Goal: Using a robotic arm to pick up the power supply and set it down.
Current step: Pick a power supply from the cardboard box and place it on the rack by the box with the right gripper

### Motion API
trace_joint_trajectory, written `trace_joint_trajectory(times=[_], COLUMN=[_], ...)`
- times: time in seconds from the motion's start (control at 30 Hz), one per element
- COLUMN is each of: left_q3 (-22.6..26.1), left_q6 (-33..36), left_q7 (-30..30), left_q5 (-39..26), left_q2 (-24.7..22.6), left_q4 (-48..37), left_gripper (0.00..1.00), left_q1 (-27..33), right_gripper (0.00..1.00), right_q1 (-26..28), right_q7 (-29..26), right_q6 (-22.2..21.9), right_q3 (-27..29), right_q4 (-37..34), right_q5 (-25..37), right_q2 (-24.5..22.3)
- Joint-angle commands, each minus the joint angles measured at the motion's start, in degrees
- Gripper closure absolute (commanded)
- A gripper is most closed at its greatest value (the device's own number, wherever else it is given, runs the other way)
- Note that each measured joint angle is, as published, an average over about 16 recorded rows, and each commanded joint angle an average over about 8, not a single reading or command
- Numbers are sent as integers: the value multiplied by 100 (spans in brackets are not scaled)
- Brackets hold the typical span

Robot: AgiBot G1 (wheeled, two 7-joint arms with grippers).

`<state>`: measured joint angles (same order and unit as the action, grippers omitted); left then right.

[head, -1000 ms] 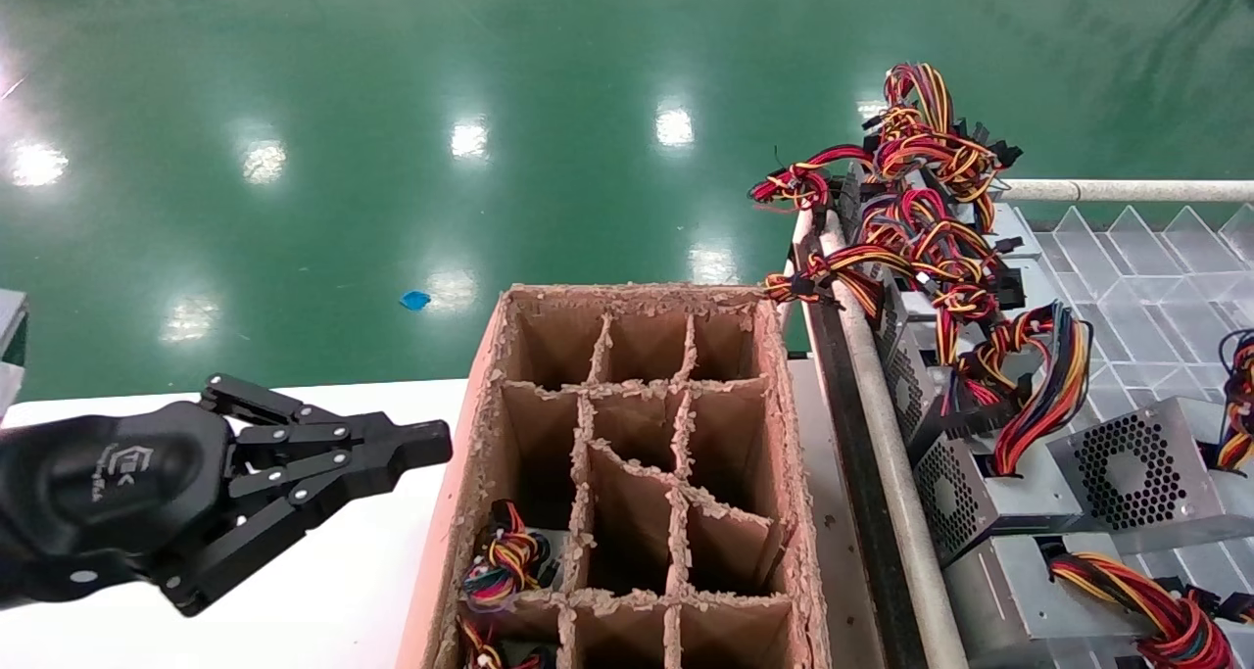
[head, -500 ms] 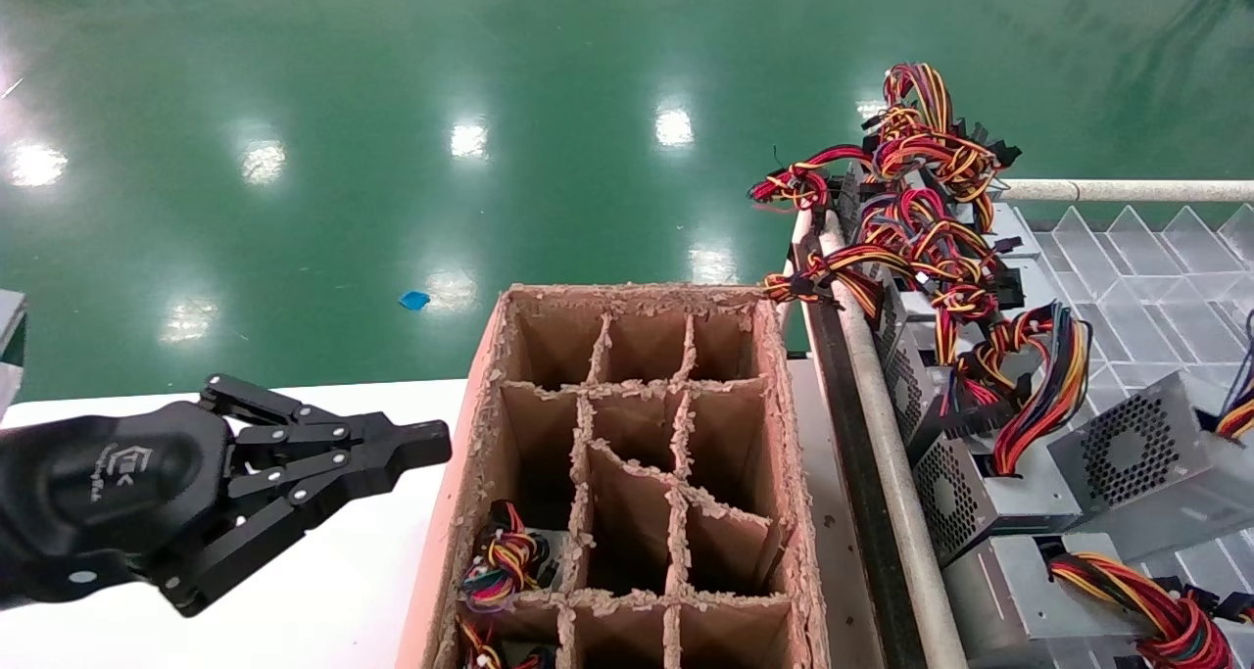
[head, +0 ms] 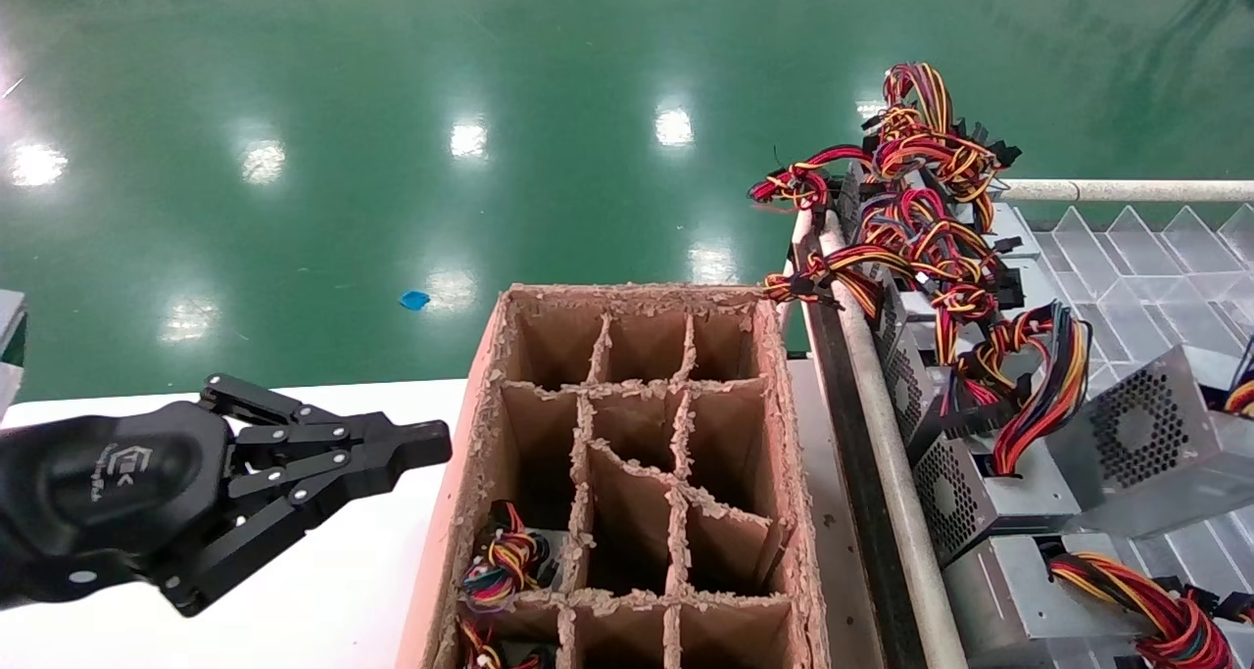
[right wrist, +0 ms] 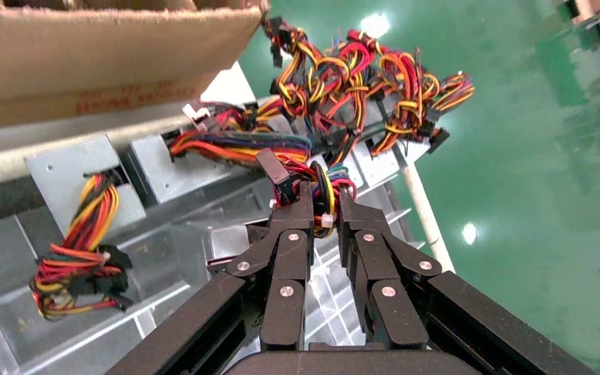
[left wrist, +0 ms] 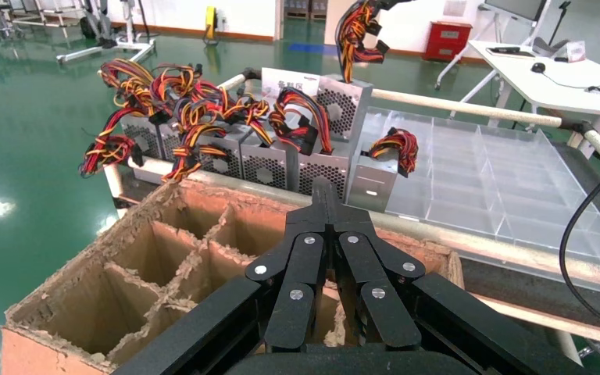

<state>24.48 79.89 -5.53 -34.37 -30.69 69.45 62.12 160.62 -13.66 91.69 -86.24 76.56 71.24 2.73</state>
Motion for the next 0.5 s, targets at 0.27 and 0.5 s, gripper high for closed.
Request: trace_joint_trajectory(times=[0.27, 0.5], left_q3=[0, 0], left_q6=[0, 0], left_q7=[0, 0], left_q5=[0, 0], left_q2=[0, 0], left_q4=[0, 0], left_gripper=[100, 100], left_q1=[0, 0], right_gripper=[100, 100], right_q1=[-258, -312], right_q7=[-11, -100], right_q6=[-3, -5], right_q3=[56, -23], right_q4=[-2, -16], right_q5=[-64, 184], right_q2=[-124, 41])
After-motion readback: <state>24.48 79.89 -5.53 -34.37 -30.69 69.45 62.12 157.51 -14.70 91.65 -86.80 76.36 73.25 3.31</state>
